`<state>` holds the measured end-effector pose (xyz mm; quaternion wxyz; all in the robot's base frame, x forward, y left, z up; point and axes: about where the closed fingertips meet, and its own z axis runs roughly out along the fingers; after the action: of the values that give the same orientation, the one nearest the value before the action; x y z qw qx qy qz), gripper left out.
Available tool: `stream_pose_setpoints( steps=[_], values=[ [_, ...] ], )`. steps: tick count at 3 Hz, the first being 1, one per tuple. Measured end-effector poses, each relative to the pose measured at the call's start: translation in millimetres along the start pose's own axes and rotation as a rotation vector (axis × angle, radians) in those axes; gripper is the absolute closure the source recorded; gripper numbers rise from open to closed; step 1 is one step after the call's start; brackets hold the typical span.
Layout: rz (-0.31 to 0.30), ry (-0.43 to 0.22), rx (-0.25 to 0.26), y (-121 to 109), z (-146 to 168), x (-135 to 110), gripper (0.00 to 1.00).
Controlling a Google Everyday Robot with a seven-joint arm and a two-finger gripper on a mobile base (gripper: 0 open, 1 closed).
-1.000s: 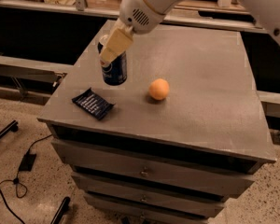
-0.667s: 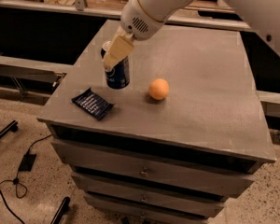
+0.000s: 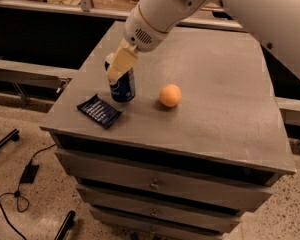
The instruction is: Move pepsi can near rxbar blueberry
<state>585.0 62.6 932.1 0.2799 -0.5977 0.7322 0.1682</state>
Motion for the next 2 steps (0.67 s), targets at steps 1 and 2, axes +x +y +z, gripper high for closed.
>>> stream_pose_setpoints(
  steps=[1, 2],
  values=[
    [0.004, 0.004, -0.015, 1.5, 6.9, 4.1, 0.51],
    [0.002, 0.005, -0.017, 2.7, 7.4, 3.0, 0.28]
  ],
)
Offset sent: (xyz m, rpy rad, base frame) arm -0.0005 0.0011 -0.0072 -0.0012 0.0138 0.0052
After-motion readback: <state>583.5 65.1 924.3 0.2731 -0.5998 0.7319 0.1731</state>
